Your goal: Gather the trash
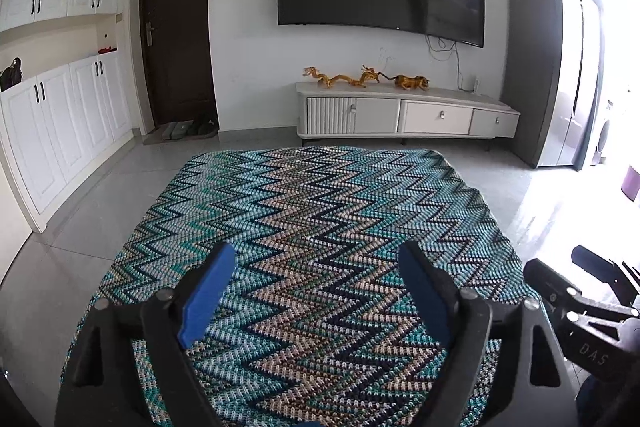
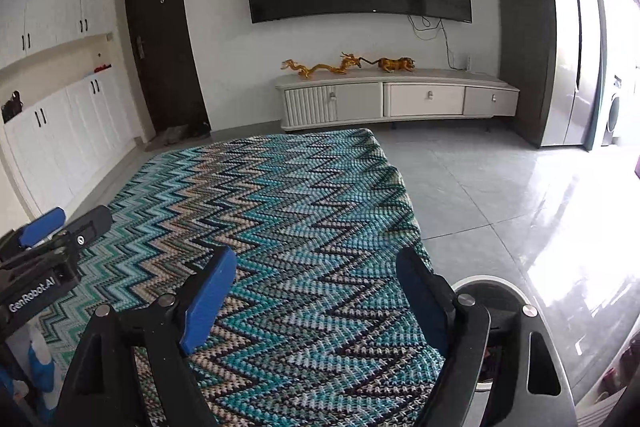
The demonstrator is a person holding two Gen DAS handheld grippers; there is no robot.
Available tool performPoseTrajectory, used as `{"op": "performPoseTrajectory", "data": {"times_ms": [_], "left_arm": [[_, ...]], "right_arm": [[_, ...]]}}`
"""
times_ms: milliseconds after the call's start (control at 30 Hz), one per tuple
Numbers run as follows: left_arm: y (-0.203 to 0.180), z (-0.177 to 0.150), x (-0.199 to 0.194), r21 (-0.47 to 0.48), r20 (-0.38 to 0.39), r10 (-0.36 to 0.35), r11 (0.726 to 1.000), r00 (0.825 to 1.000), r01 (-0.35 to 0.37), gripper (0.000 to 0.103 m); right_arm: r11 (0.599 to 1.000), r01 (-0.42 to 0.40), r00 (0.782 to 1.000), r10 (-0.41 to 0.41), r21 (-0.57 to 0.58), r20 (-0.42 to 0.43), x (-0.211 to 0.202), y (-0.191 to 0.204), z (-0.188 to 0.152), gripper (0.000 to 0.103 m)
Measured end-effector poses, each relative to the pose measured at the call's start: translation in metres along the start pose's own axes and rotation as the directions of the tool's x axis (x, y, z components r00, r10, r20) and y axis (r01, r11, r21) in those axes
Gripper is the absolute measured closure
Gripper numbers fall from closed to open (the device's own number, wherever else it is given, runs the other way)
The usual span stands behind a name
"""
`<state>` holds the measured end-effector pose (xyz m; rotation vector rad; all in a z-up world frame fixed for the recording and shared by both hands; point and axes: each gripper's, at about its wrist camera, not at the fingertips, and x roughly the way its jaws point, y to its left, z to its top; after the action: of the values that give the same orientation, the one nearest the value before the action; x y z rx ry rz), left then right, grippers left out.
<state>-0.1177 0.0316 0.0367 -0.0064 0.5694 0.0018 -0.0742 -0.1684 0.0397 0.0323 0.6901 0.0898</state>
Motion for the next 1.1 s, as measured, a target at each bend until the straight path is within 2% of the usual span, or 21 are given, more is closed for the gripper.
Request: {"op": "performPoseTrajectory", "data": {"times_ms": [200, 367, 567, 800, 1100], "left_arm": [[-0.011, -0.001, 0.002, 0.019, -0.009, 0.005, 1.0, 1.0, -0.005, 0.017], [-0.018, -0.001, 0.0, 0.027, -0.002, 0.008, 1.0, 1.0, -0.008, 0.007], [-0.021, -0.002, -0.004, 0.023, 0.006, 0.024, 0.999, 1.0, -0.024, 0.002], [-0.018, -0.002, -0.006, 0.004, 0.016, 0.058, 0.998, 0.998, -0.059, 0.001], [-0.026, -0.006, -0.011, 0.028, 0.018, 0.04, 0.999, 0.999, -0.04, 0.001]], "right_arm": [[0.999, 0.032, 1.0, -0.032, 0.007, -0.001, 0.003, -0.011, -0.006, 0.016], [0.999, 0.047, 0.999, -0.047, 0.015, 0.015, -0.001, -0.016, -0.005, 0.013], [0.997, 0.069, 0.997, -0.07, 0.021, 0.034, -0.007, -0.022, -0.006, 0.011], [0.995, 0.096, 0.994, -0.098, 0.037, 0.047, -0.012, -0.029, -0.006, 0.009], [0.992, 0.115, 0.992, -0.117, 0.042, 0.044, -0.015, -0.032, -0.011, 0.005]]}}
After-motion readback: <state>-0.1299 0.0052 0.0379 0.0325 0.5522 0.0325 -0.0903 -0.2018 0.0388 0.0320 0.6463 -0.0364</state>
